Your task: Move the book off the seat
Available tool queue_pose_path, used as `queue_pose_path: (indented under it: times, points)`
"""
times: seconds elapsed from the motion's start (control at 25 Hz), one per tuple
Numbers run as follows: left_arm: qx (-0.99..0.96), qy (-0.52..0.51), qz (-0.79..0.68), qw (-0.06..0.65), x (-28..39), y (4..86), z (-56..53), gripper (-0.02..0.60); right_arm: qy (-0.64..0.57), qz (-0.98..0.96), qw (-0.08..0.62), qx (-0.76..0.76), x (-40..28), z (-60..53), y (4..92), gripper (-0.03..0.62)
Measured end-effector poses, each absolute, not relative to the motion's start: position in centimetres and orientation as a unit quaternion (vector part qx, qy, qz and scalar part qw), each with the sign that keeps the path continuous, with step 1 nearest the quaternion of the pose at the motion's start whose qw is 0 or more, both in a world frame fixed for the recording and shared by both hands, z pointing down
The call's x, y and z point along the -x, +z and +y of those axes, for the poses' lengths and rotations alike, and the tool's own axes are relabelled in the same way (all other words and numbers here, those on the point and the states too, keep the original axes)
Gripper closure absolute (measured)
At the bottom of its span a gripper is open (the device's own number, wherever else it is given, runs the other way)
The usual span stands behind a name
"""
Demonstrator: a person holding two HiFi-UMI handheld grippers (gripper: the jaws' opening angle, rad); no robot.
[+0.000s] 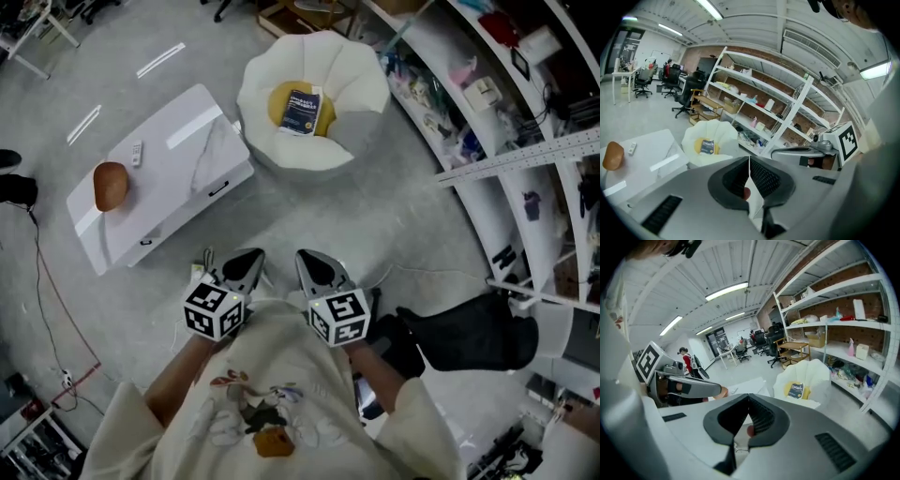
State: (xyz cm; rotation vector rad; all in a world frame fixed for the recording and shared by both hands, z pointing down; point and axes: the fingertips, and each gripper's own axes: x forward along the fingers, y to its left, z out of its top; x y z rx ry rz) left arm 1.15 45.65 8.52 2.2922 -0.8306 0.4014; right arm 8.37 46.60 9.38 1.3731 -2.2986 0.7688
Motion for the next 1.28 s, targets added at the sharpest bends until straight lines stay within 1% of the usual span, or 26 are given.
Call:
queue_pose_path:
  times: [0.12,0.28,0.4,0.72,1.0,1.28]
  points:
    - [-0.878,0.150,-0.308,0.334,0.1,8.5,45.4,0.565,0.297,-0.798,0.170,-0.496,-8.2,46.2,9.8,0.588]
    - [-0.880,0.137,-0.301,0.340,2.8,8.9,43.2,0.565,0.294,-0.784,0.184,-0.514,-7.8,44.3,10.4,0.588]
    - [-0.876,0.128,-0.302,0.353,4.7,9.5,41.3,0.565,0.303,-0.772,0.181,-0.528,-7.4,42.6,10.9,0.588]
    - [-0.869,0.122,-0.315,0.362,6.0,9.0,37.7,0.565,0.318,-0.768,0.178,-0.527,-7.4,38.9,10.8,0.588]
    - [-0.853,0.137,-0.330,0.379,3.6,10.9,31.3,0.565,0.328,-0.768,0.178,-0.520,-11.3,31.3,12.5,0.588]
    - [-0.828,0.173,-0.350,0.402,-3.0,12.9,20.8,0.565,0.366,-0.765,0.188,-0.495,-17.7,21.1,16.2,0.588]
